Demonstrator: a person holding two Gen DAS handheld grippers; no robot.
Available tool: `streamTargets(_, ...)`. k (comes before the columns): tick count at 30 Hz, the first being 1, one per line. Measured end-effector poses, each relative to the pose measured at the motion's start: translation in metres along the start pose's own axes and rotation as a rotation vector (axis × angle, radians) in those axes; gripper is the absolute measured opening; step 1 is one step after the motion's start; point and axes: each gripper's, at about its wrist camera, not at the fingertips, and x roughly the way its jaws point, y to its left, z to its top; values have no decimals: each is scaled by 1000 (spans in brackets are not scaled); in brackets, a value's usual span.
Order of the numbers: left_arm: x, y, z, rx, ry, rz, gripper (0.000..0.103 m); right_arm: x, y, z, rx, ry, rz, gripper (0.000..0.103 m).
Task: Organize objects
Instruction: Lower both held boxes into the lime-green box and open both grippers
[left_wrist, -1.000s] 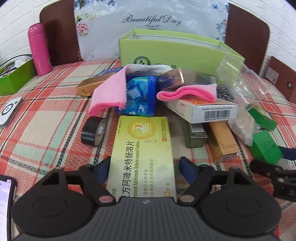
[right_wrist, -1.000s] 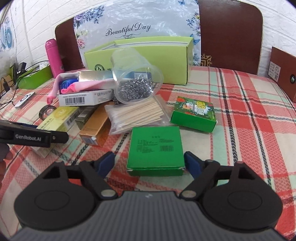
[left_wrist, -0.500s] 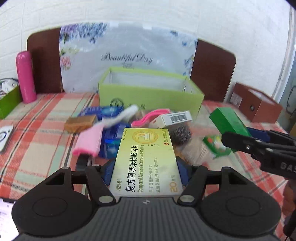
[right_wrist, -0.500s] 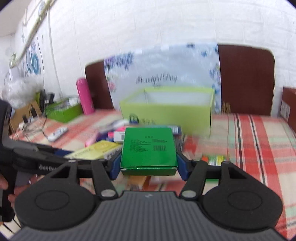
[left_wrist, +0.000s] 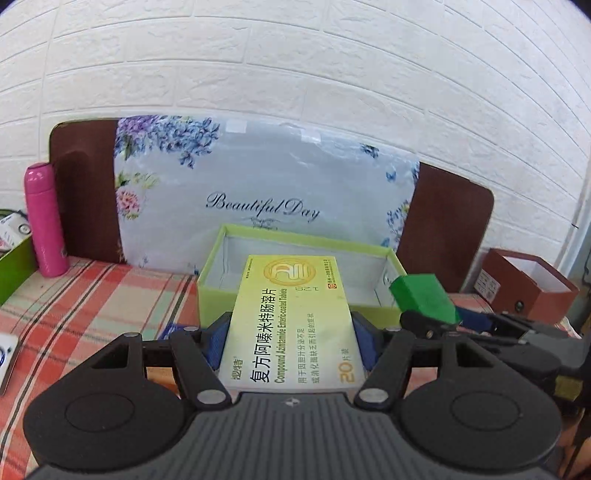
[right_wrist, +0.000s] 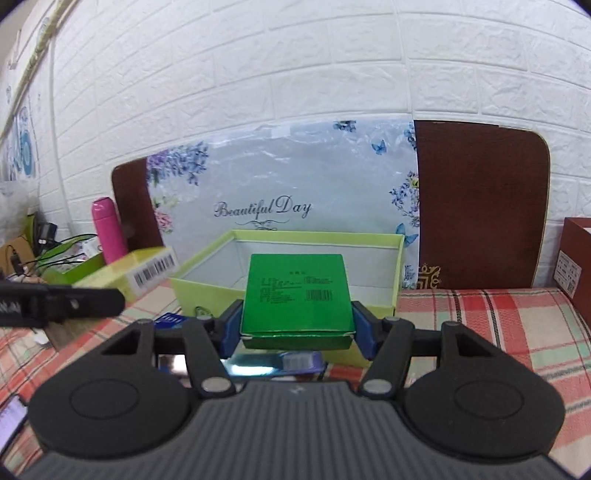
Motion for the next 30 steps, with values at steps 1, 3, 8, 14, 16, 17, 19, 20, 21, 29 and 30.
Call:
streamTargets(1,11,-1,6,3,2,9,68,10,-2,2,-2,6,-11,59)
streamTargets(3,31,-3,16,9,3,21,68,30,-7,6,-3,13,-25,59)
streamTargets(8,82,-3,31,-5,37,33,68,74,-21,14,-7,29,-78,60)
streamTargets(14,124,0,27,-9,53,63,82,113,-35,13,-24,107,-65,74)
streamTargets(16,130,1,22,-6,62,59,82,114,-36,8,-36,97,-42,77)
streamTargets(17,133,2,20,-7,76,67,82,114,-37,7,-33,86,-33,79)
streamTargets(19,138,3,16,-13,104,76,82,114,-37,7,-26,87,-22,82)
streamTargets(20,138,4,15,-15,111,75,82,113,-37,8,-22,87,-16,83)
streamTargets(21,136,4,13,-8,106,74,83,112,-37,7,-15,87,-11,84)
streamTargets(29,113,-4,0,13,107,55,83,98,-35,2,-20,118,-22,83)
streamTargets(30,111,-5,-1,13,106,52,83,96,-35,1,-22,121,-28,83)
